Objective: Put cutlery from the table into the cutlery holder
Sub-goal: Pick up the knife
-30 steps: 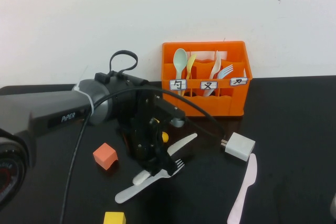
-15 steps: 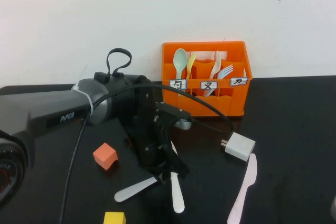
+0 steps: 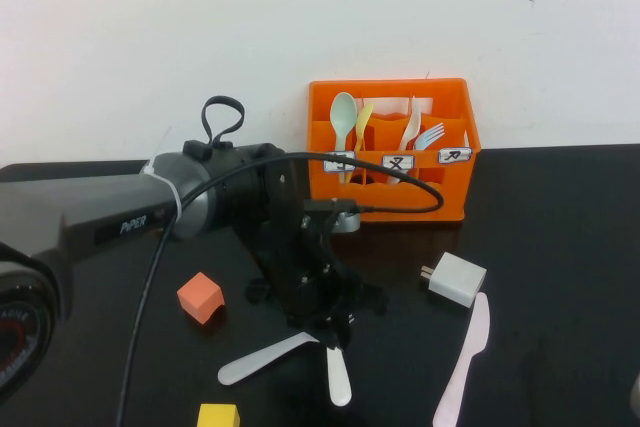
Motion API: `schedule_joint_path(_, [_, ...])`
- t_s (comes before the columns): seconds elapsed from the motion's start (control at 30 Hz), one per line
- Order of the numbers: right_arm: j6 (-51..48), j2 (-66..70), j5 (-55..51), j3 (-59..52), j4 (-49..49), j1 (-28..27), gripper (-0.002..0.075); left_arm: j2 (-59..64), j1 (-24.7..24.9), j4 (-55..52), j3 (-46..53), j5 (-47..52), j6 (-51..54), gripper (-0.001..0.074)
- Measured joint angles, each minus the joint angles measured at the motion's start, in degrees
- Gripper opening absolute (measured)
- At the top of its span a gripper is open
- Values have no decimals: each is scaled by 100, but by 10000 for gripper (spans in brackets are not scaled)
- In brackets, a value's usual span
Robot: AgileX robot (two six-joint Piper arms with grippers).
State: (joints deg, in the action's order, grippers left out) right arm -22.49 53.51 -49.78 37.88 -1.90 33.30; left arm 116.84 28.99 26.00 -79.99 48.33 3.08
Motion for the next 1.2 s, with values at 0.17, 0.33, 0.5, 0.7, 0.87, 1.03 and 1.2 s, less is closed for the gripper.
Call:
schedule_joint_path(0.17, [2, 0, 0, 0, 0, 0, -2, 0, 142, -704, 0, -8, -1181, 146])
schedule_joint_path(0.33, [11, 0, 0, 0, 0, 0, -2, 22, 554, -1843, 0, -280, -2808, 234])
schedule_joint_path(0.5, [11, 0, 0, 0, 2, 0, -2, 161, 936, -2407, 0, -547, -3838, 317])
schedule_joint_path(0.7, [11, 0, 0, 0, 2, 0, -2, 422, 974, -2470, 0, -547, -4270, 349])
schedule_joint_path(0.87, [11, 0, 0, 0, 22, 0, -2, 515, 974, -2481, 0, -607, -4436, 353])
schedule_joint_path(1.03, [11, 0, 0, 0, 46, 0, -2, 543, 974, -2481, 0, -634, -4506, 331])
schedule_joint_path(1.2, [11, 0, 0, 0, 121, 0, -2, 552, 974, -2529, 0, -634, -4506, 148])
